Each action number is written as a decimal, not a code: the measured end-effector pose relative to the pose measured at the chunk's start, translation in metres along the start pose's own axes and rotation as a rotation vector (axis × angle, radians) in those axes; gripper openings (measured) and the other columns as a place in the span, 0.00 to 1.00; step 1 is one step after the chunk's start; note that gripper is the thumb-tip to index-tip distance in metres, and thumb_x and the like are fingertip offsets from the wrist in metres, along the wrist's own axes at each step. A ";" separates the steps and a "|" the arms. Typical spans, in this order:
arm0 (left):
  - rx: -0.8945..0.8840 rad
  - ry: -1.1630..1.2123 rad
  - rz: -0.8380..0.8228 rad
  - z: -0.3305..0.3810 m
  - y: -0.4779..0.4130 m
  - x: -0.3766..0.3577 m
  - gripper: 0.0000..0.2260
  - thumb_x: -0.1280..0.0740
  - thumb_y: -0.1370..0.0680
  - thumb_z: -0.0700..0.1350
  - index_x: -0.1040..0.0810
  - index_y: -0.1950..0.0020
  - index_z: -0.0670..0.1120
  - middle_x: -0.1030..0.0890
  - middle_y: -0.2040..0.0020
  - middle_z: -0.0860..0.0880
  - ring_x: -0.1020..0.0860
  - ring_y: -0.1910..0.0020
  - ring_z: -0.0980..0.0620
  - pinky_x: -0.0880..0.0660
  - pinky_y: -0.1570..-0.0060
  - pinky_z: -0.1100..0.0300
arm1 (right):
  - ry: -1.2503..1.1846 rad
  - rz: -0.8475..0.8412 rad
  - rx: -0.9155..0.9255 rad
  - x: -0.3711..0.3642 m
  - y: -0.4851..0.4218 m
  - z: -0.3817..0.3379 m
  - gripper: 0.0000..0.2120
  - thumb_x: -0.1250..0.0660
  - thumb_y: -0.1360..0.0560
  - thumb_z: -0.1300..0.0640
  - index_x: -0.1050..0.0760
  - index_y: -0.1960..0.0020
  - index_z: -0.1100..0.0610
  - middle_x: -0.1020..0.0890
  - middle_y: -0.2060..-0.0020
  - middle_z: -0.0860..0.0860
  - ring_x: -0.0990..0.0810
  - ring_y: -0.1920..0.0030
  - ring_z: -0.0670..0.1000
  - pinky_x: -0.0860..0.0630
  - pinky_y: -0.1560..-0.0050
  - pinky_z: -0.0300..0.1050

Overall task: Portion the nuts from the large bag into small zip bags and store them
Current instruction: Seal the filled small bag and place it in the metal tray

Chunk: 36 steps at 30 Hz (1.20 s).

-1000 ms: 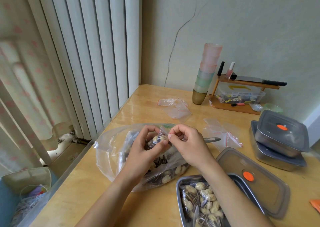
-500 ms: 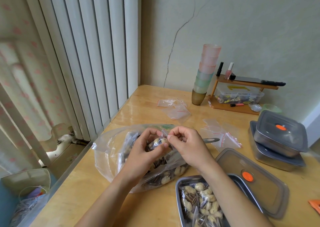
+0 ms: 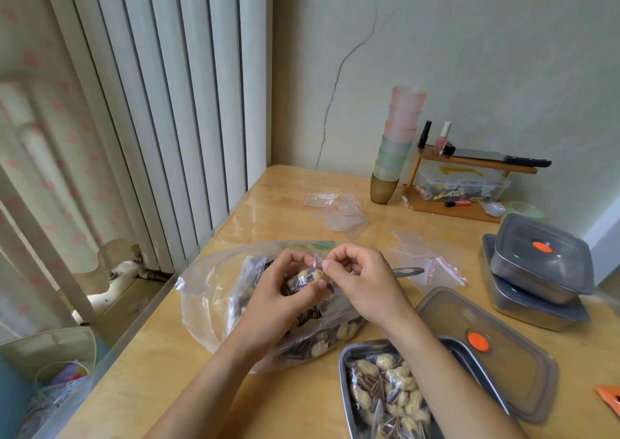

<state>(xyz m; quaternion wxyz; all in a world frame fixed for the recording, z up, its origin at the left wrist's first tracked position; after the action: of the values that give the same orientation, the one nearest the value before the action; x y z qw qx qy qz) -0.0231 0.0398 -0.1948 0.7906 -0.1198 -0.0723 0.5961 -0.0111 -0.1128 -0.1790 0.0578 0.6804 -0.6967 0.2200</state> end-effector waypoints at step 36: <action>-0.005 -0.030 -0.056 -0.004 0.000 -0.003 0.09 0.27 0.22 0.36 0.22 0.45 0.44 0.16 0.46 0.43 0.19 0.52 0.53 0.23 0.57 0.63 | 0.018 -0.013 0.080 -0.001 0.002 -0.012 0.08 0.31 0.21 0.61 0.21 0.57 0.53 0.18 0.64 0.49 0.21 0.62 0.47 0.24 0.62 0.41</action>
<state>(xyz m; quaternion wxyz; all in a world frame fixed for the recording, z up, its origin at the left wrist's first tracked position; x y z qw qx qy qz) -0.0227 0.0363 -0.1982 0.8056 -0.1105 -0.0889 0.5753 -0.0157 -0.1072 -0.1691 0.0384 0.6846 -0.6824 0.2534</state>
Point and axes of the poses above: each hand's wrist, its own y-axis away from the middle knuckle, its own x-axis out of the back of the hand, z = x × y, the point moved 7 cm from there along -y, towards the middle knuckle
